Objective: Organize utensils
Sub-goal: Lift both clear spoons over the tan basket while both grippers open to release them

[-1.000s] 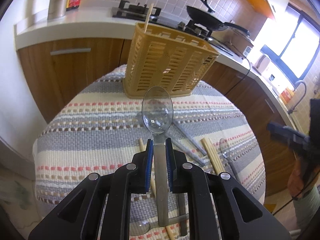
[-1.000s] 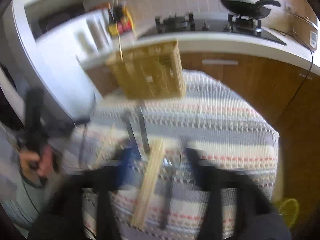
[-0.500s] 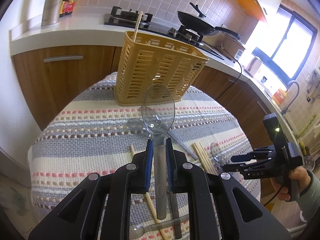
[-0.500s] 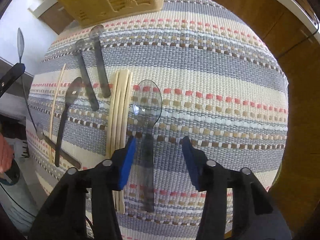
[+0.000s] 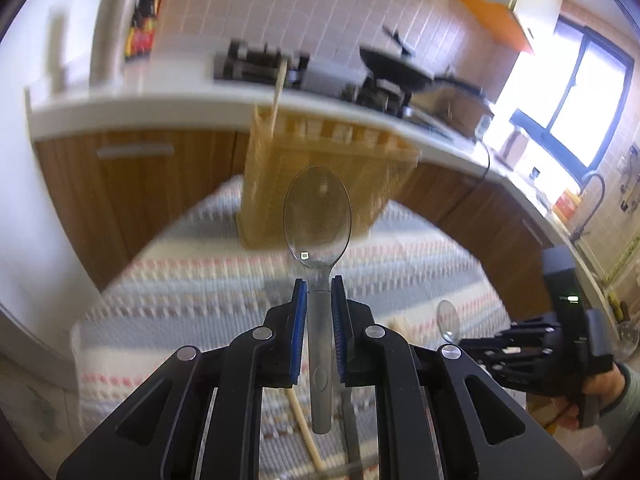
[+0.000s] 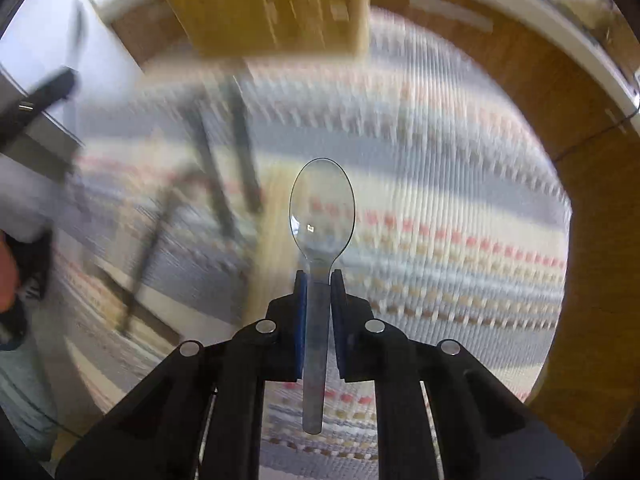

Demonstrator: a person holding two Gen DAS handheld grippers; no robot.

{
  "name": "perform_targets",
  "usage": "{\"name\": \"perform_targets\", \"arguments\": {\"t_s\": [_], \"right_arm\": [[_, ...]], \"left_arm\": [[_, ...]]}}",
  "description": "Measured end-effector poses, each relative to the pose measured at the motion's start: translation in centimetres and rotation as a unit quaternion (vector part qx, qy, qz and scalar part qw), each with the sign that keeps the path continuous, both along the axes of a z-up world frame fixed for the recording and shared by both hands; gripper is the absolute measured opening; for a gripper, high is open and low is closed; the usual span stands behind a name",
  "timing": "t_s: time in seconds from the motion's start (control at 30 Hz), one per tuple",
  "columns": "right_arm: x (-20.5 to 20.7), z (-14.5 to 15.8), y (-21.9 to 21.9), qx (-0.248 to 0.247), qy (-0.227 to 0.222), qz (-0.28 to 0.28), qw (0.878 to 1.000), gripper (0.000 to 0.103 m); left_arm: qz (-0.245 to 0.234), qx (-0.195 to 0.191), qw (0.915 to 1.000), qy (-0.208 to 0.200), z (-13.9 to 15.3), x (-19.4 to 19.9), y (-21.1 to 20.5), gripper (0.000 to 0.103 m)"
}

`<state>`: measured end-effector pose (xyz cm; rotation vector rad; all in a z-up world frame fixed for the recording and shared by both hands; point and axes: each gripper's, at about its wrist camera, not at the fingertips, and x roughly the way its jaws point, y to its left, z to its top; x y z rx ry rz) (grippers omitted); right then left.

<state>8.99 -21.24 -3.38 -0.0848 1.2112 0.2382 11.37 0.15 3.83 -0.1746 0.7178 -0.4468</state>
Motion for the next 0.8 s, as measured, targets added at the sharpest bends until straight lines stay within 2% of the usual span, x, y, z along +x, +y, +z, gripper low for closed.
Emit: {"name": "perform_targets", "arguments": {"t_s": [0.1,0.2,0.23,0.3,0.4,0.47,0.6,0.7,0.8], "right_arm": [[0.1,5.3,0.3,0.044,-0.077,0.004,0.996,0.010],[0.3,10.5,0.1,0.075,-0.168,0.012,0.983,0.010],[0.8,12.3,0.4,0.091,-0.204,0.009,0.975,0.010],[2.1,14.6,0.2,0.116,-0.248,0.002,0.962,0.010],[3.5,17.5,0.1,0.142,-0.339,-0.002,0.930,0.010],[4.6,18.5,-0.3,0.157,-0.382,-0.001,0.911,0.010],[7.5,18.4,-1.4,0.143,-0.443,-0.017,0.885,0.010],[9.5,17.4,-2.0,0.142,-0.459,-0.037,0.876,0.010],[11.4,15.8,-2.3,0.141,-0.457,-0.048,0.877,0.010]], "left_arm": [[0.013,-0.019,0.9982,-0.055,4.1,0.5,0.5,0.011],[0.028,-0.038,0.9921,-0.116,8.4,1.2,0.6,0.011],[0.032,-0.042,0.9900,-0.131,9.4,1.5,0.5,0.011],[0.041,-0.052,0.9850,-0.160,11.4,2.6,0.1,0.011],[0.044,-0.068,0.9817,-0.172,12.8,4.4,-0.8,0.011],[0.054,-0.070,0.9793,-0.183,13.0,5.8,-1.2,0.011],[0.073,-0.046,0.9706,-0.225,11.9,7.6,-2.2,0.011],[0.084,-0.022,0.9665,-0.242,10.2,8.8,-2.8,0.011],[0.087,-0.018,0.9667,-0.240,8.3,10.1,-2.7,0.011]]}}
